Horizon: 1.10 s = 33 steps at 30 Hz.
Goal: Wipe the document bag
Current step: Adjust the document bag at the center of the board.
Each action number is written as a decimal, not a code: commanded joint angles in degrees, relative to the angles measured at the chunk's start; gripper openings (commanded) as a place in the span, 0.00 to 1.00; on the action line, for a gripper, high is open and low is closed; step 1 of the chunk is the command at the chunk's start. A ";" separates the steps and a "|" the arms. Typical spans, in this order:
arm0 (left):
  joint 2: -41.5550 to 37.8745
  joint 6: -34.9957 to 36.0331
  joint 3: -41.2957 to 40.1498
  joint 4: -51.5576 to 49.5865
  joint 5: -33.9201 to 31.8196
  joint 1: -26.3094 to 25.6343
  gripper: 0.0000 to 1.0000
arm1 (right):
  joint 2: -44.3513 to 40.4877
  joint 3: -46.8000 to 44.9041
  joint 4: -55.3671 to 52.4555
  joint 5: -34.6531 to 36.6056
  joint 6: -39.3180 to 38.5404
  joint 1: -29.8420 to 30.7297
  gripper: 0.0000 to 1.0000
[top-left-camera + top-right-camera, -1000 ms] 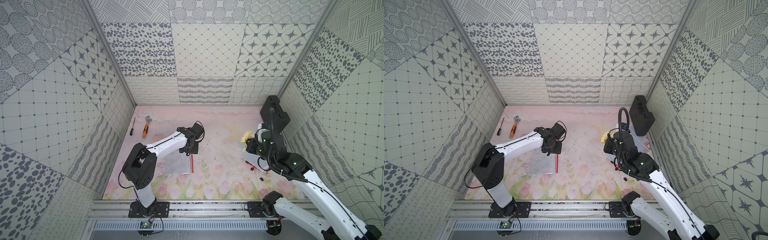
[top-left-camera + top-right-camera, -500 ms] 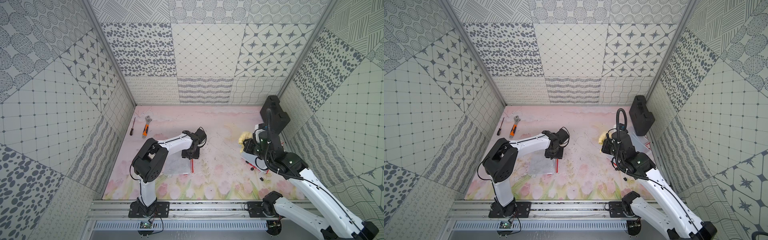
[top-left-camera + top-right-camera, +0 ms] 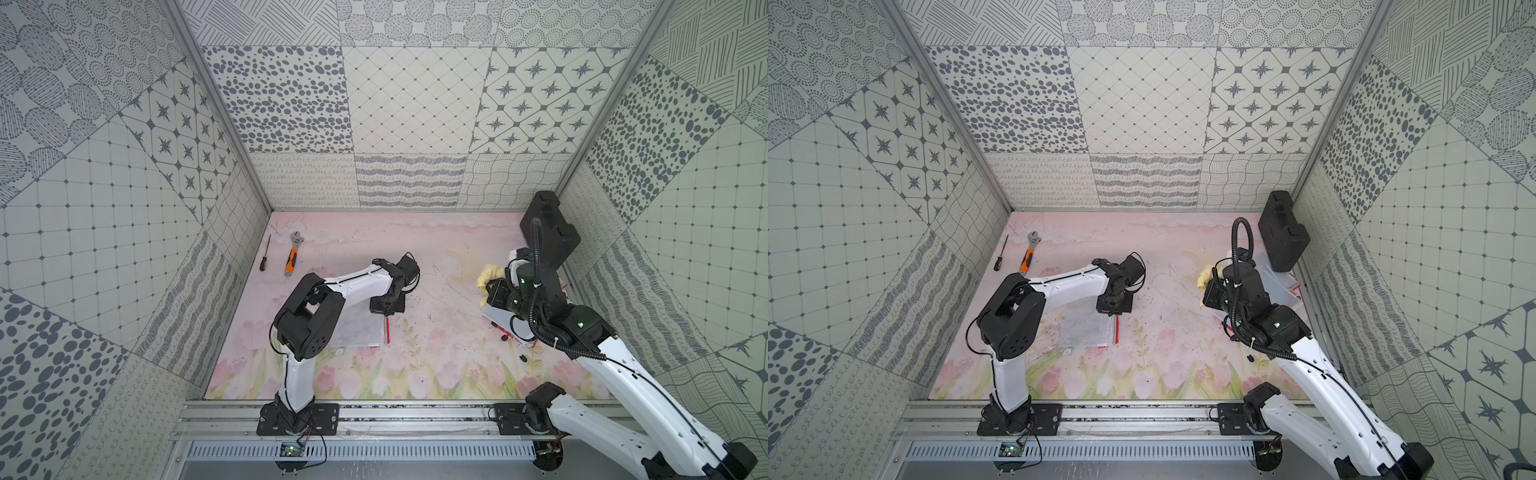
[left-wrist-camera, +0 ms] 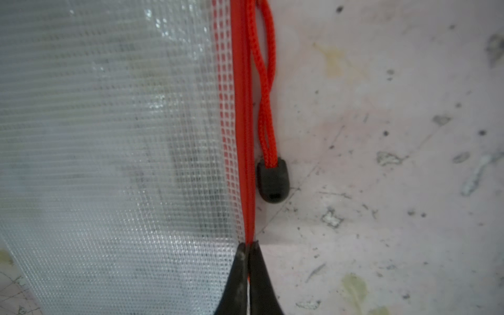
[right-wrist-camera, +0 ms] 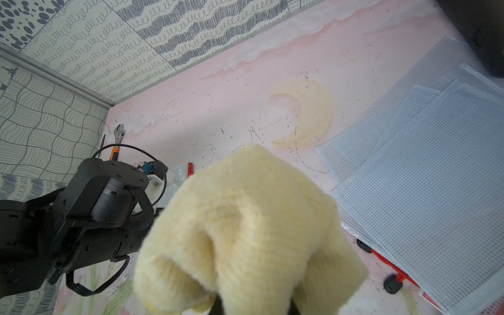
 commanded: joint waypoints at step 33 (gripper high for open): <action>-19.49 -9.76 -36.97 46.58 42.38 16.59 0.67 | 44.49 1.91 15.31 -21.20 -5.71 -1.15 0.00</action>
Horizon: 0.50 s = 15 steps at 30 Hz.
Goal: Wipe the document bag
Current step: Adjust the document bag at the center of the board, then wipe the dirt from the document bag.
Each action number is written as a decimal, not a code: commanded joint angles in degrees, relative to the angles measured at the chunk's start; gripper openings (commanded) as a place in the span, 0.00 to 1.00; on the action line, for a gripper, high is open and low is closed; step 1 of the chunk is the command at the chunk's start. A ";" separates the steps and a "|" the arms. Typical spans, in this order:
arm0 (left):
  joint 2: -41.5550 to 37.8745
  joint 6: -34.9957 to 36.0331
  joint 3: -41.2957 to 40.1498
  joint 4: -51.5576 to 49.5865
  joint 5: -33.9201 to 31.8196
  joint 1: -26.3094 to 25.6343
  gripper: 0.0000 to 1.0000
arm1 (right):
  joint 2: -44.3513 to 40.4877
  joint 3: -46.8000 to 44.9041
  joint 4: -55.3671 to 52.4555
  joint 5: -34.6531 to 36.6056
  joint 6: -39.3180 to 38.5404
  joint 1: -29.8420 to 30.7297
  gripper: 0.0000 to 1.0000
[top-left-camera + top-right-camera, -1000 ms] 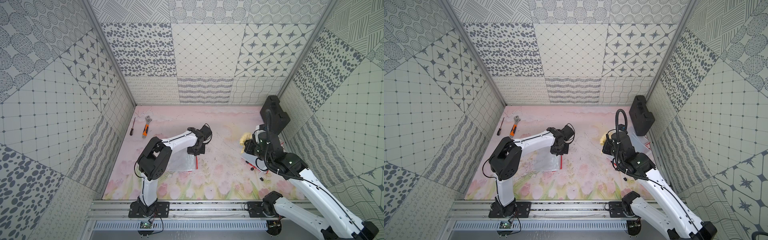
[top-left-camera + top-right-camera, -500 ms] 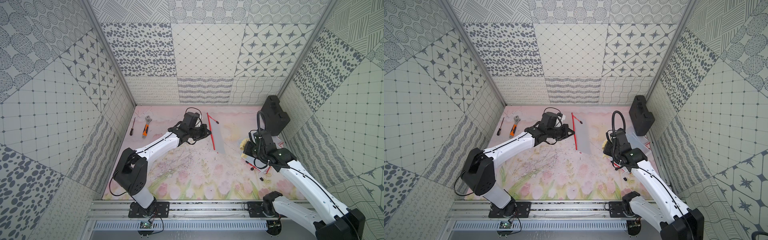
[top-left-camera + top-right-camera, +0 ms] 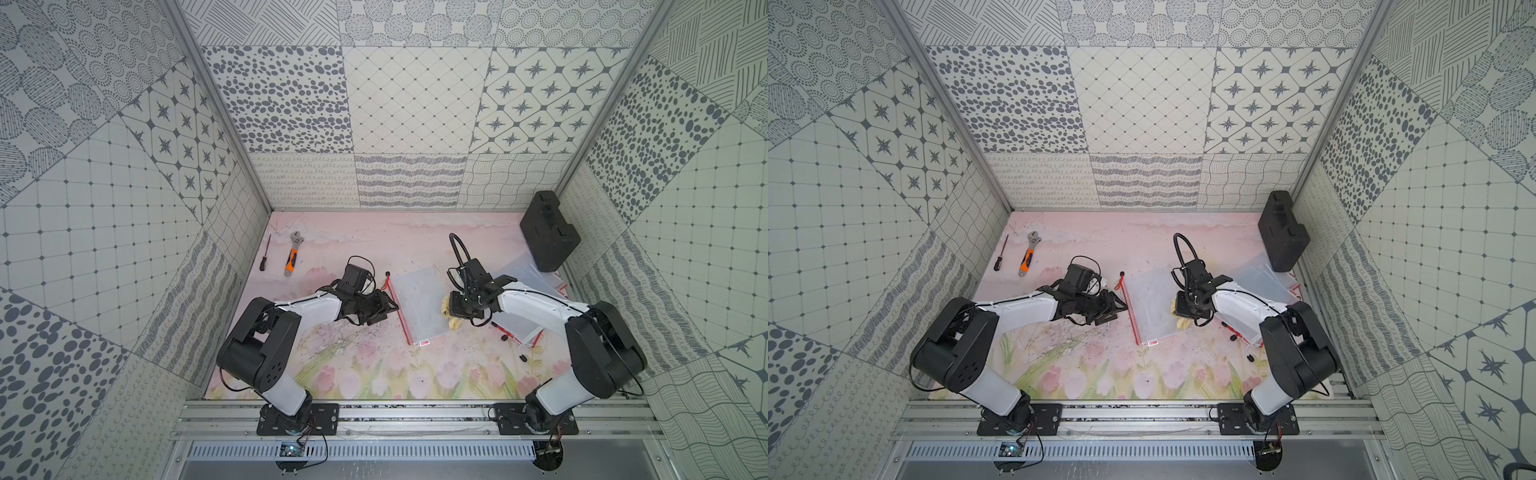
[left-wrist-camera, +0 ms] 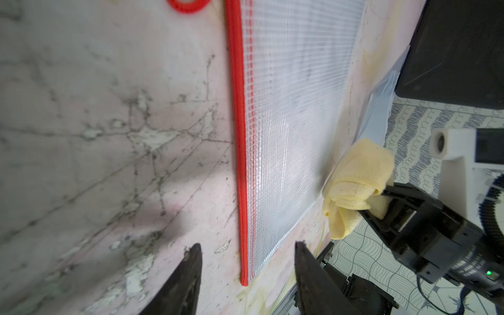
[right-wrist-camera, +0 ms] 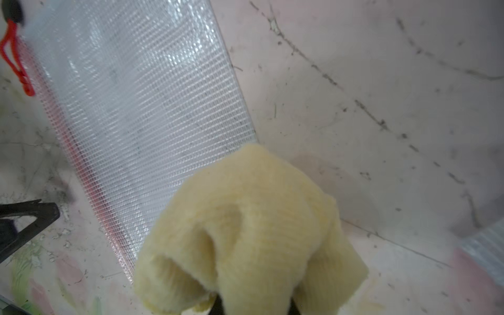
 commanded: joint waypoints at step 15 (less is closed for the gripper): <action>6.65 0.40 -0.47 7.19 -9.68 -3.86 0.46 | -0.02 -1.13 7.67 -6.61 4.04 0.28 0.00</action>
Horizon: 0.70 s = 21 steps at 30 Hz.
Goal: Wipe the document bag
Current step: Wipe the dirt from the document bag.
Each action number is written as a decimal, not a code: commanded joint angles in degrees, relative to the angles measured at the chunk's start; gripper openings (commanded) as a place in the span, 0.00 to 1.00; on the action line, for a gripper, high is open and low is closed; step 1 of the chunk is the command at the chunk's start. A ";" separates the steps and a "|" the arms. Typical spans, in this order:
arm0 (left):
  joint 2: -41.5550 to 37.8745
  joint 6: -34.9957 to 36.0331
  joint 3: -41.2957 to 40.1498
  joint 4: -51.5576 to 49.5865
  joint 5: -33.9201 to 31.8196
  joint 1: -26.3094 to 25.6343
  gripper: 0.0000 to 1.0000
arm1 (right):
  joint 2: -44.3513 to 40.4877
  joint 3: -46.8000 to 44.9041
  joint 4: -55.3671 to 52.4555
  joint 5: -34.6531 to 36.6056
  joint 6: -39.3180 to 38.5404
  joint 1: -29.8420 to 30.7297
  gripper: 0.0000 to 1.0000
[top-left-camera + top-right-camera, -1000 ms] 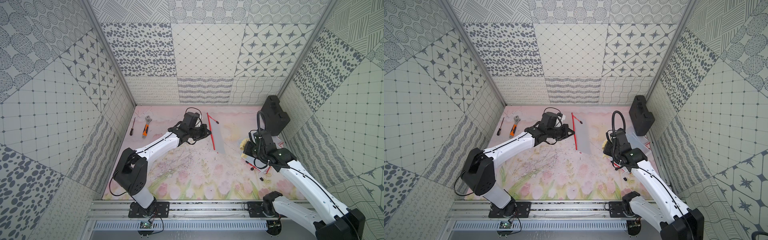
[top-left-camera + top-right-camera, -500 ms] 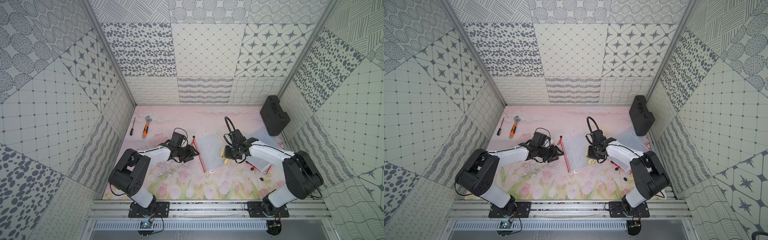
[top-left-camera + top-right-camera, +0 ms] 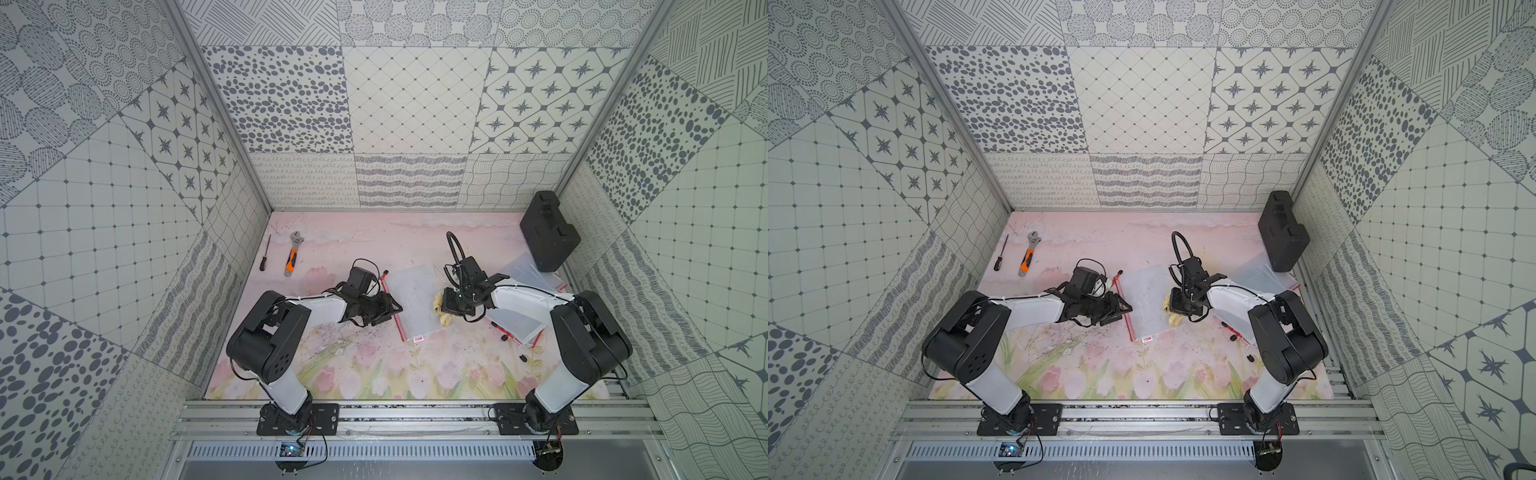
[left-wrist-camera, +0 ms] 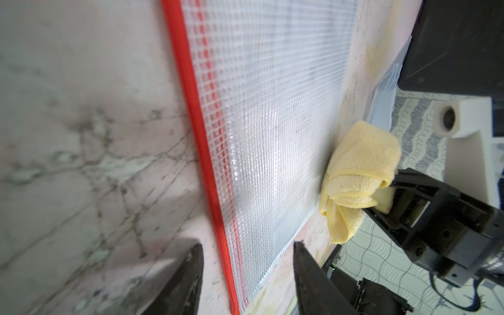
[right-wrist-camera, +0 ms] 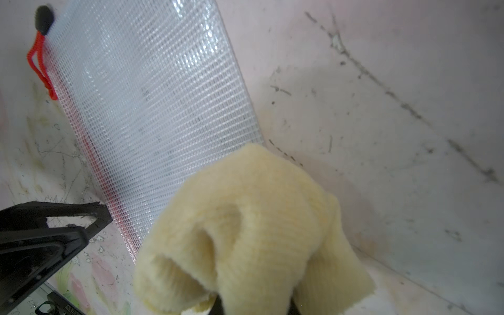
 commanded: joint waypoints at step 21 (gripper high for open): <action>7.36 3.91 5.15 -1.98 -7.38 -5.57 0.00 | 0.89 5.16 -1.15 -1.88 3.46 9.97 0.00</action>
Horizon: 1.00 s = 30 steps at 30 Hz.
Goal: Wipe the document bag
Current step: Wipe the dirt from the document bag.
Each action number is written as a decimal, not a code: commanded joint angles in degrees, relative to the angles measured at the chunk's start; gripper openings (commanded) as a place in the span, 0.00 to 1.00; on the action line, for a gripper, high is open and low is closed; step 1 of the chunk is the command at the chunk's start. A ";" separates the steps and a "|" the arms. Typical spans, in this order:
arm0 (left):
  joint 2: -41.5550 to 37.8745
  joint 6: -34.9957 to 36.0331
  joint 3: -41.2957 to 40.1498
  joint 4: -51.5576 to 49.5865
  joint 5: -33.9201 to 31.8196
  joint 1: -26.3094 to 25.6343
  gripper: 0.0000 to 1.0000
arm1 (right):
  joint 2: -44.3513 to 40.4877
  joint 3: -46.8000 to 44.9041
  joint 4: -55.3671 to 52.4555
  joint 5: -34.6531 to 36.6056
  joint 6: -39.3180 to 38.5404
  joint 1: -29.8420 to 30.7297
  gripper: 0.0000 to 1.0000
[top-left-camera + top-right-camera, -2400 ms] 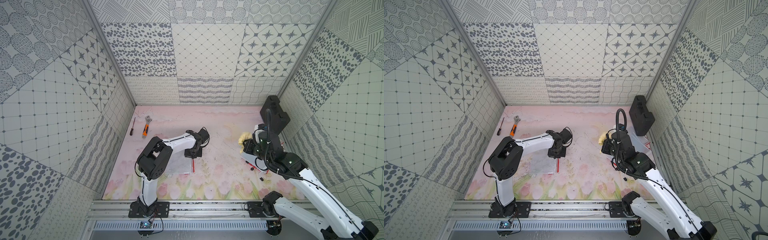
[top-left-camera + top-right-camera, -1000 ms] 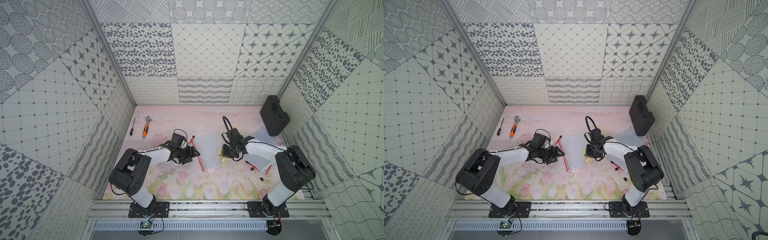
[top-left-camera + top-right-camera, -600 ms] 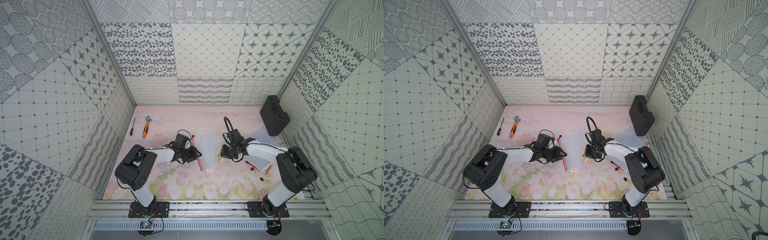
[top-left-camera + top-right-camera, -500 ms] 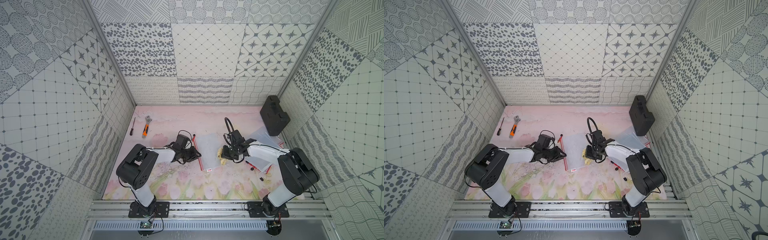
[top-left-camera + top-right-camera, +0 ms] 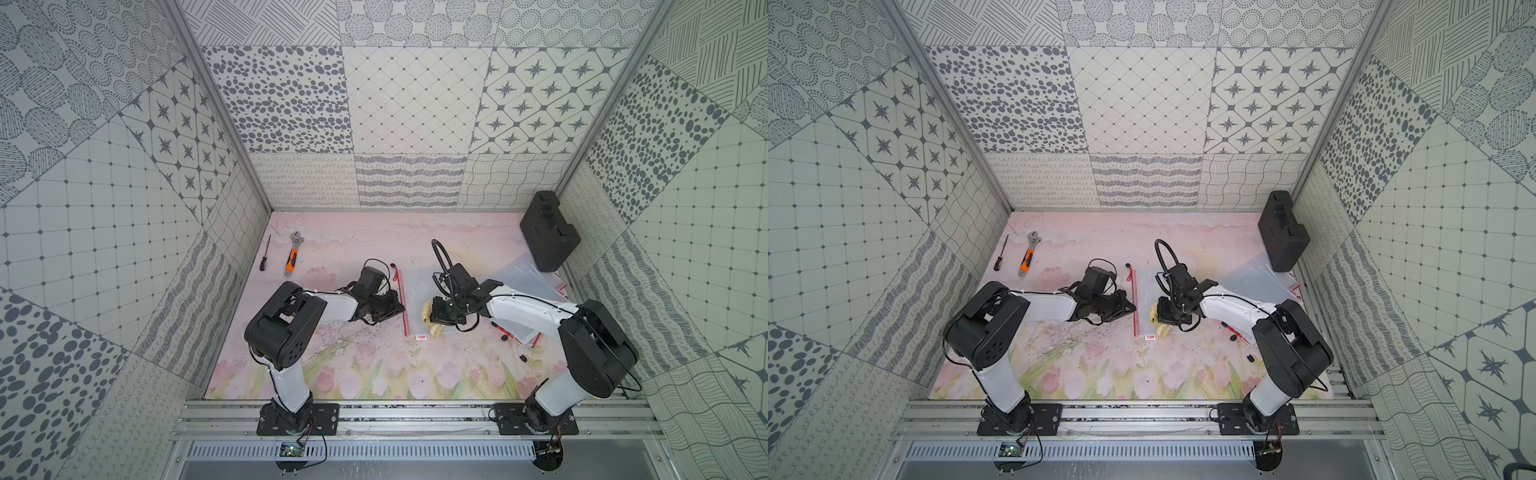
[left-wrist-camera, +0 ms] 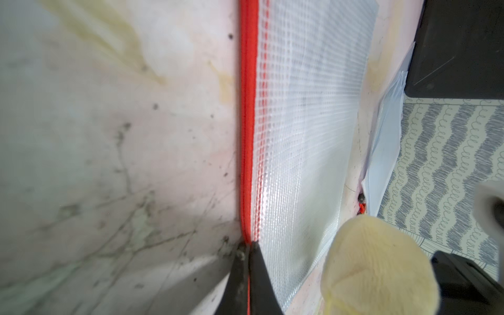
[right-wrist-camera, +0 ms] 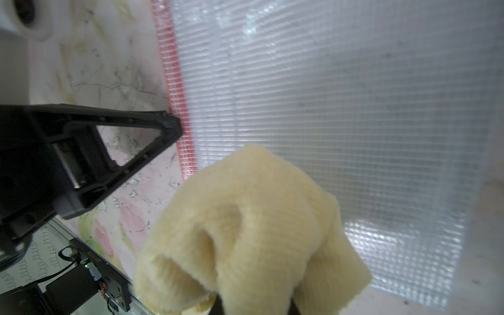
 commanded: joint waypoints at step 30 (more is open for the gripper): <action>-6.83 8.33 -5.11 -12.30 -2.83 -4.77 0.00 | 29.28 40.13 -14.11 13.91 -8.75 0.41 0.00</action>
